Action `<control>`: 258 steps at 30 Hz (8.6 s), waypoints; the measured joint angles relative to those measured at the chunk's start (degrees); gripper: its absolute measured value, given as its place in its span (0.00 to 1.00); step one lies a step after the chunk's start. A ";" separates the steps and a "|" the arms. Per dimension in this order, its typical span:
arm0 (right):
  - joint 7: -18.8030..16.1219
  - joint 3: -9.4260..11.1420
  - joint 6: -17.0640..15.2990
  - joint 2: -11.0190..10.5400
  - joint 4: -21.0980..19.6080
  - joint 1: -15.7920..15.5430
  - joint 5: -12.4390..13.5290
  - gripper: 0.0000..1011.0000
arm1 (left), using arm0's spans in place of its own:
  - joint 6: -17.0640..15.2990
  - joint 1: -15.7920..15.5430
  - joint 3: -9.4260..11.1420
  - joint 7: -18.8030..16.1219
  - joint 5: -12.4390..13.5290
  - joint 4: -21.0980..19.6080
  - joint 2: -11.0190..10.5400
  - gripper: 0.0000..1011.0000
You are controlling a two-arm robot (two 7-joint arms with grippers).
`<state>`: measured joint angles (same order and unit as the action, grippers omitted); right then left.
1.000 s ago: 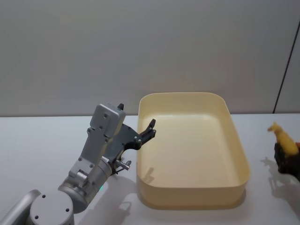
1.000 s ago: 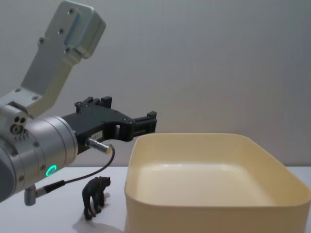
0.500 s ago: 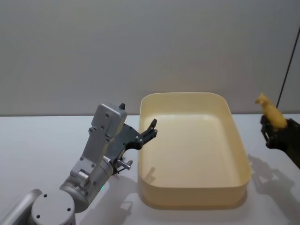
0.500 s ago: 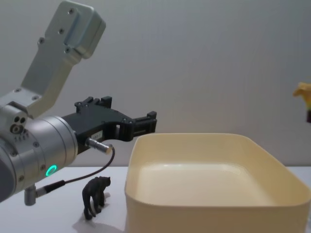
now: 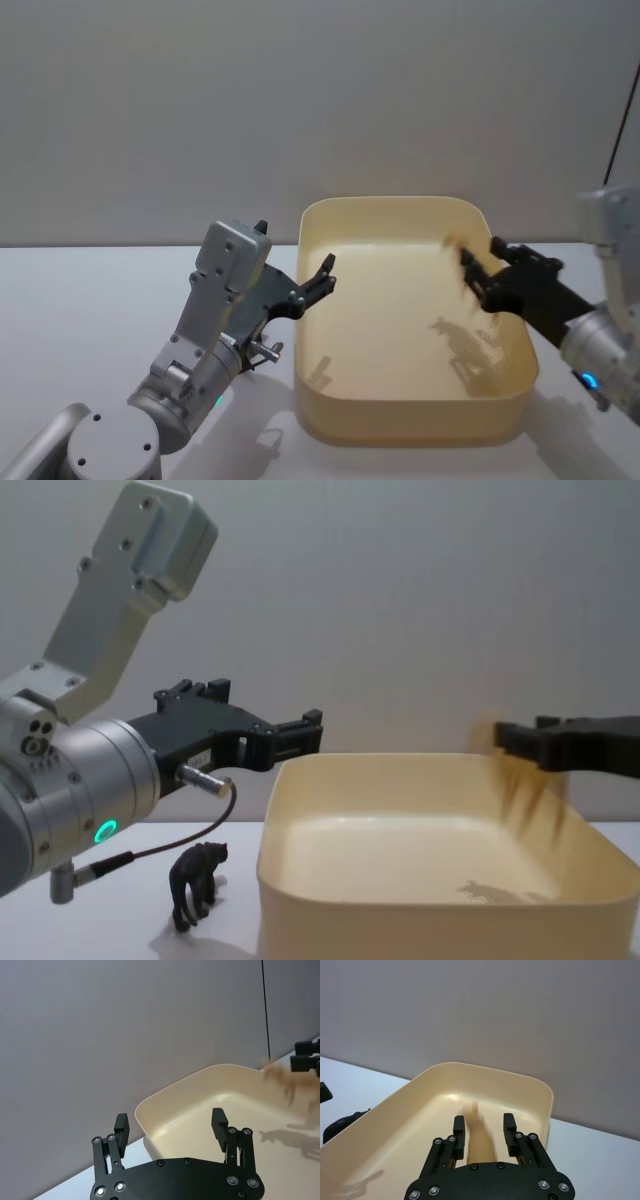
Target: Pick up the toy alternately with two hands and place it into the central storage box.
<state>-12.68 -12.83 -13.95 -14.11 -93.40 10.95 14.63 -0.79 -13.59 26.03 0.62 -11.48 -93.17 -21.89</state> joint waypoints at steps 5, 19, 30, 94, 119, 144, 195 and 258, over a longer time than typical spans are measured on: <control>-1.83 -1.18 -0.98 1.56 2.26 2.10 -1.60 0.57 | 0.00 0.00 0.00 0.00 0.00 0.00 0.00 0.99; -1.82 -0.72 -1.28 1.25 2.31 2.53 -1.03 0.96 | 0.00 0.00 0.00 0.00 0.00 0.00 0.00 0.99; 2.49 3.47 -0.60 -3.04 -1.81 -1.33 3.93 0.99 | 0.00 0.00 0.00 0.00 0.00 0.00 0.00 0.99; 9.30 11.28 -0.34 -11.36 5.86 -10.21 3.10 0.81 | 0.00 0.00 0.00 0.00 0.00 0.00 0.00 0.99; 8.12 10.58 0.46 -10.61 6.30 -9.51 2.54 0.30 | 0.00 0.00 0.00 0.00 0.00 0.00 0.00 0.99; -0.28 8.27 -1.06 -7.61 -6.13 -6.40 8.78 0.30 | 0.00 0.00 0.00 0.00 0.00 0.00 0.00 0.99; -2.42 3.02 -6.60 -2.19 -3.42 0.70 4.92 0.99 | -0.03 0.01 -0.01 0.04 0.00 -0.02 -0.01 0.99; -1.02 4.78 -6.28 -3.53 -5.21 -0.09 8.31 0.99 | -20.40 -0.60 -4.09 -2.61 -11.11 2.98 -0.21 0.99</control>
<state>-13.69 -8.05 -20.24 -17.64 -98.61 10.86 22.94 -21.19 -14.19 21.93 -1.98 -22.59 -90.19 -22.10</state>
